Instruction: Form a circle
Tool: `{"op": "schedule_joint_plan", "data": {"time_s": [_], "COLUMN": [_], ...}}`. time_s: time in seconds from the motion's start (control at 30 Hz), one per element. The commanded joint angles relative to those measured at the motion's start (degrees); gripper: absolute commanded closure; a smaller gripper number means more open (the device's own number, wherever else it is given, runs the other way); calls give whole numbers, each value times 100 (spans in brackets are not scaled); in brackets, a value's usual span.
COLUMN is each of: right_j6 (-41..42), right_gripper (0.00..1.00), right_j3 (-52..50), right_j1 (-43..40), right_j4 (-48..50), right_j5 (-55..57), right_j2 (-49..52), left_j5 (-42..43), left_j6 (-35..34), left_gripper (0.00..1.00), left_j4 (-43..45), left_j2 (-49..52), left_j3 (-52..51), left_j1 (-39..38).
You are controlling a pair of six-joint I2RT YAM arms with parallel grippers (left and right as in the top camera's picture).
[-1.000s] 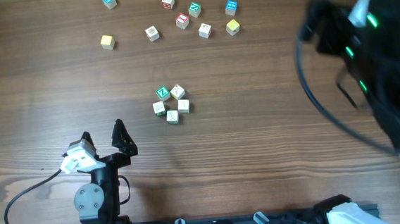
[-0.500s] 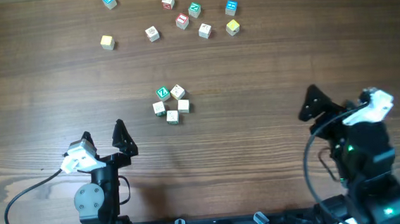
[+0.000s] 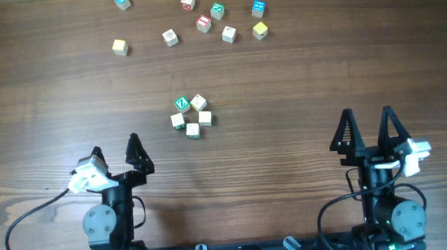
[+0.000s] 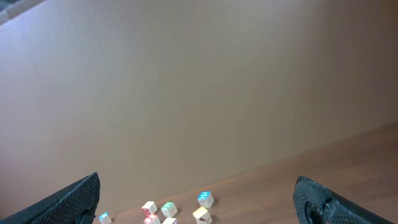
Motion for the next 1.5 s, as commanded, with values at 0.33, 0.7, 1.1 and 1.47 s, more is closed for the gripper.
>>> {"op": "schedule_joint_plan", "data": {"time_s": [0.33, 0.7, 1.1, 1.47], "right_j6": [22, 26, 22, 26], "right_gripper": [0, 0, 0, 0], "right_j3": [-55, -55, -55, -55], "right_j1": [-28, -28, -28, -28], "right_j4": [-1578, -1578, -1578, -1578], "right_j5": [-516, -516, -516, -516], "right_j2": [-52, -52, -52, -52], "left_j5": [26, 26, 26, 26], "left_j6": [87, 87, 87, 87], "left_gripper": [0, 0, 0, 0], "left_j4": [-17, -17, -17, -17], "left_j2": [-50, -50, -50, -50], "left_j3": [-15, -15, -15, -15], "left_j1": [-35, -35, -35, -35]}}
